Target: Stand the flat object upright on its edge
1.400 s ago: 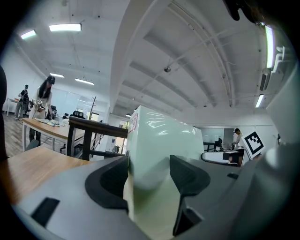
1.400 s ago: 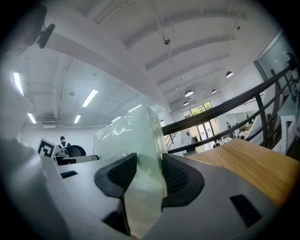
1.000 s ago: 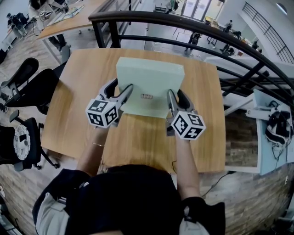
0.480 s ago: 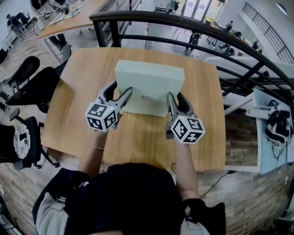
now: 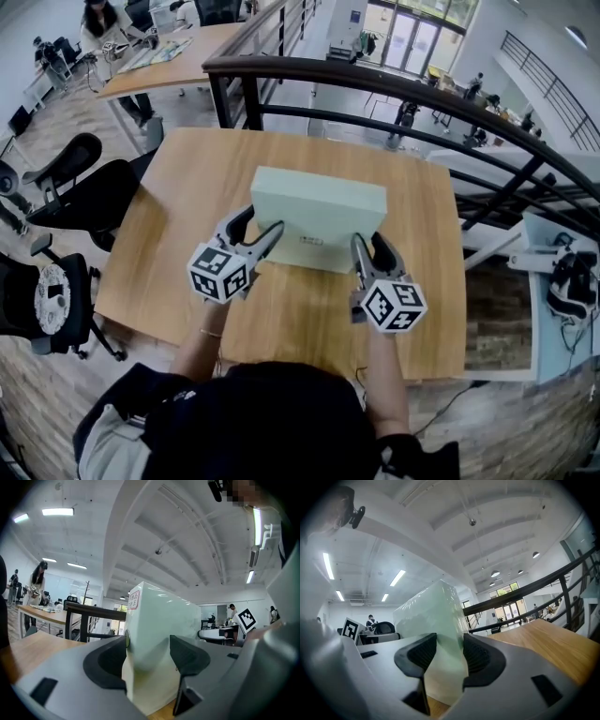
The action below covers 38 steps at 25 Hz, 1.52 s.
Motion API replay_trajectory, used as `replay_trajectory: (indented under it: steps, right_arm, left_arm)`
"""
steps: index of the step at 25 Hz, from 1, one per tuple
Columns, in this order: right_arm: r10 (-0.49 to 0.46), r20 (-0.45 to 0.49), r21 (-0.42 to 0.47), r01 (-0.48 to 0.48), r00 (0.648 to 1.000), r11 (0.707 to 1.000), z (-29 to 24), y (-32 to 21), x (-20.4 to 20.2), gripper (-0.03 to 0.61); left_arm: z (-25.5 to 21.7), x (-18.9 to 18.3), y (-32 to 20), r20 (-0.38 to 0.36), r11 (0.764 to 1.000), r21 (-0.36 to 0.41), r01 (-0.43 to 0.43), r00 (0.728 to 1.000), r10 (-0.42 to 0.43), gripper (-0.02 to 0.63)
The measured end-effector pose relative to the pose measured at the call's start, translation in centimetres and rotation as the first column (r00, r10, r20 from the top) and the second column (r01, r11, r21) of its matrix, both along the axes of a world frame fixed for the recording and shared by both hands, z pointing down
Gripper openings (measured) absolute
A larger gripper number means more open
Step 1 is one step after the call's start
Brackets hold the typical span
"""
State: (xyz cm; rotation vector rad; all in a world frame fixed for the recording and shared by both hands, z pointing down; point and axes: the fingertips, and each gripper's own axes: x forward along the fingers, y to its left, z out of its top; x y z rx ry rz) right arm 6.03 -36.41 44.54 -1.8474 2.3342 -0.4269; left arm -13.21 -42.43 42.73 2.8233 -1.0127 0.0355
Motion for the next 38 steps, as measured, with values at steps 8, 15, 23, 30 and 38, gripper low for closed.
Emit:
replay_trajectory:
  steps: [8, 15, 23, 30, 38]
  right_arm:
    - [-0.005, -0.018, -0.009, 0.005, 1.000, 1.000, -0.1, 0.8, -0.3, 0.169]
    - [-0.010, -0.030, -0.011, 0.009, 1.000, 1.000, -0.2, 0.8, -0.4, 0.170]
    - [-0.006, -0.024, -0.014, 0.006, 1.000, 1.000, 0.0, 0.8, -0.2, 0.170]
    - [-0.003, -0.016, -0.009, 0.003, 1.000, 1.000, -0.3, 0.9, -0.3, 0.172]
    - [0.018, -0.008, 0.001, -0.018, 1.000, 1.000, -0.6, 1.7, -0.1, 0.173]
  left_arm:
    - [-0.1, -0.3, 0.8, -0.002, 1.000, -0.001, -0.030, 1.000, 0.030, 0.285]
    - [-0.2, -0.3, 1.0, 0.018, 0.999, 0.004, -0.041, 0.999, 0.040, 0.287]
    - [0.0, -0.2, 1.2, 0.043, 0.999, 0.012, -0.050, 0.998, 0.049, 0.287]
    - [-0.6, -0.5, 1.3, 0.035, 0.999, 0.023, -0.042, 0.999, 0.041, 0.287]
    - [-1.1, -1.2, 1.7, 0.015, 0.999, 0.036, -0.024, 1.000, 0.023, 0.287]
